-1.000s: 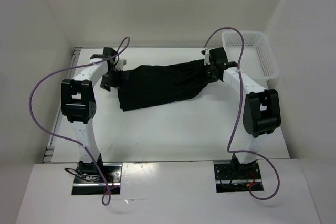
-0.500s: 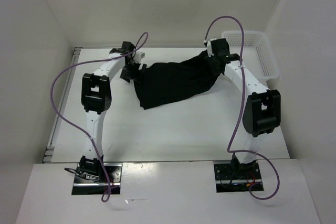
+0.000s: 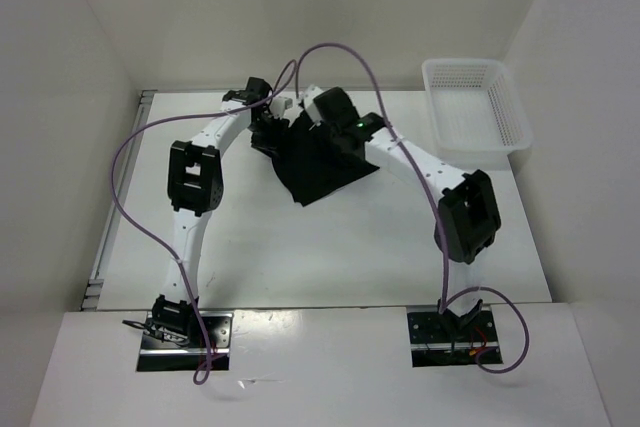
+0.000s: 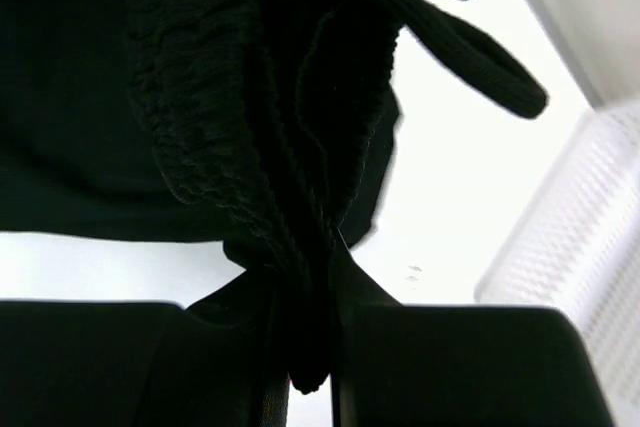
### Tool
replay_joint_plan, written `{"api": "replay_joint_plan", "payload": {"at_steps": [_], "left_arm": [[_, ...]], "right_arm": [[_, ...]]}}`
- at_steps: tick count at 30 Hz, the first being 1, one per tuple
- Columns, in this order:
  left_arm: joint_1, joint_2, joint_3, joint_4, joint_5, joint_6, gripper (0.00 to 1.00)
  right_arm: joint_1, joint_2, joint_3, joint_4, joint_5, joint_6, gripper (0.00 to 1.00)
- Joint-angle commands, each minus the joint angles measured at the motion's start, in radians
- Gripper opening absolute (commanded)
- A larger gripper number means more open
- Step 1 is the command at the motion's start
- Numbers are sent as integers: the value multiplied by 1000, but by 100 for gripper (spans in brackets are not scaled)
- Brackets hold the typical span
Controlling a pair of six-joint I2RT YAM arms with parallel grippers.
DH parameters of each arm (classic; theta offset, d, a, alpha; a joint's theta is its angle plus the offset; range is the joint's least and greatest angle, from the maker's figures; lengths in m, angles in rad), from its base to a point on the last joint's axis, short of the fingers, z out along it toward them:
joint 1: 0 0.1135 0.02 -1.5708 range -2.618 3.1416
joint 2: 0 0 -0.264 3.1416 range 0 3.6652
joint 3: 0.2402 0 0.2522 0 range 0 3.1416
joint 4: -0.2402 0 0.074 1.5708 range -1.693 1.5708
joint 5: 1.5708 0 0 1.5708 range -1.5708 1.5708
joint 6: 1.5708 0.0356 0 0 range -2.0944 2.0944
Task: Fold and stack the shorts
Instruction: Fold the shorts
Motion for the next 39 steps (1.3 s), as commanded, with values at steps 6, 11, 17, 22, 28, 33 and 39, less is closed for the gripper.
{"api": "replay_joint_plan", "payload": {"at_steps": [6,11,17,22,28,33,39], "left_arm": [[32,47,11,-35,25,5,53],[53,37,11,-35,36,5,53],[89,28,30,-45,-40,5,63],[164,28,85,-55,-88,5,69],[277,-31,100,-65,-149,5,80],[287,-189,21,-65,-104,5,83],[153,-349,-206,-32,-38,5,91]], "right_arm": [[134,175,127,29,14,4,0],[156,253,185,29,-7,13,0],[208,273,249,9,-139,13,24],[246,286,338,-50,-435,-29,43],[268,316,446,-60,-486,-41,49],[249,275,383,-8,-383,8,50],[20,192,215,19,-326,128,57]]}}
